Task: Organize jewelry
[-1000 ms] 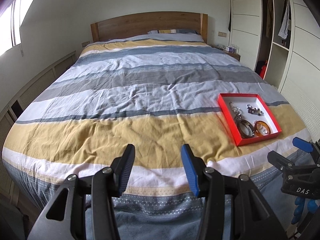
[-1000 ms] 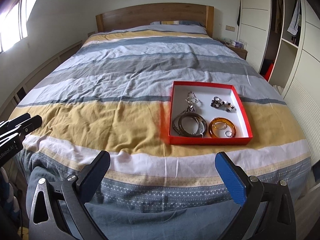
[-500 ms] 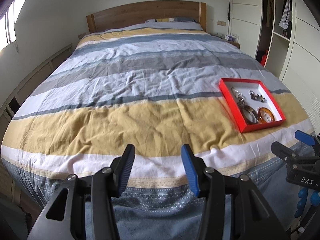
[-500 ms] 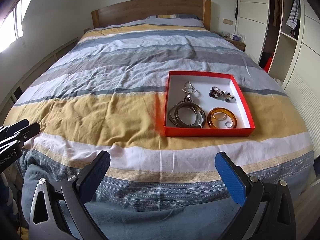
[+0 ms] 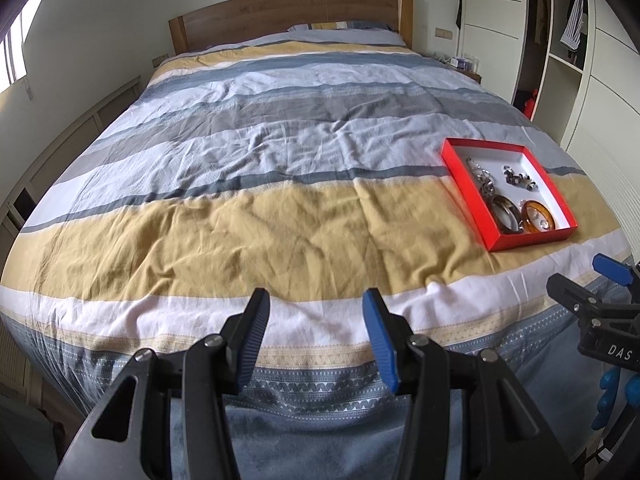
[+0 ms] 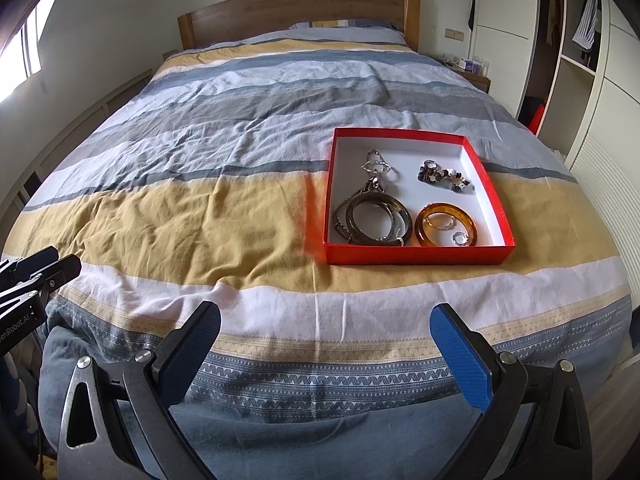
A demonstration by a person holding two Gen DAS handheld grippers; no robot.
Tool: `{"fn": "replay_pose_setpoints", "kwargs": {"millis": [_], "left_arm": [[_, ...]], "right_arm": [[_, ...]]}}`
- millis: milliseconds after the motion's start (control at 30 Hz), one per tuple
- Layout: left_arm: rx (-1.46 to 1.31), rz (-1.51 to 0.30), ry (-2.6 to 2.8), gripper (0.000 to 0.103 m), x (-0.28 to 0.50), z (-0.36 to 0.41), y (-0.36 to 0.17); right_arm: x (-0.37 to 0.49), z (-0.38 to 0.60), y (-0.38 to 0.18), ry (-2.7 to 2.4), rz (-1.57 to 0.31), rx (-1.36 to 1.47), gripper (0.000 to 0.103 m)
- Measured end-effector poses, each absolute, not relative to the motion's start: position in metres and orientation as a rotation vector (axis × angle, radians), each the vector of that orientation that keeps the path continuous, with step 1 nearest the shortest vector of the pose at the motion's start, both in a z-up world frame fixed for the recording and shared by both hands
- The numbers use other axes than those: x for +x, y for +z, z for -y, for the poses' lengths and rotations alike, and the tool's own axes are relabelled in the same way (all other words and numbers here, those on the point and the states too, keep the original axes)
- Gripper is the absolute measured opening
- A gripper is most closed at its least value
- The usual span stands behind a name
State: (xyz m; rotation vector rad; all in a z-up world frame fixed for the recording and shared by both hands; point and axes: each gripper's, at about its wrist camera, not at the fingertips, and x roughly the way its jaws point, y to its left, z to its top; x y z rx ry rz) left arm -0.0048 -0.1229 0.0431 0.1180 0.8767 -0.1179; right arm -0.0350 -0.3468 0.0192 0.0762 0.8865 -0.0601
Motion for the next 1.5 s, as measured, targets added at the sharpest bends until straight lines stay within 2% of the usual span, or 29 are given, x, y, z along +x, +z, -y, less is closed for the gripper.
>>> {"fn": "replay_pose_setpoints", "kwargs": {"millis": [1100,1500], "left_arm": [[0.112,-0.898,-0.143,0.046,-0.008,0.131,0.034],[0.111,-0.895,-0.192,0.046,-0.006,0.163,0.036]], "right_arm": [[-0.037,0.35,0.018,-0.065,-0.891,0.072,0.102],[-0.041,0.378,0.02,-0.09,-0.875,0.085,0.102]]}}
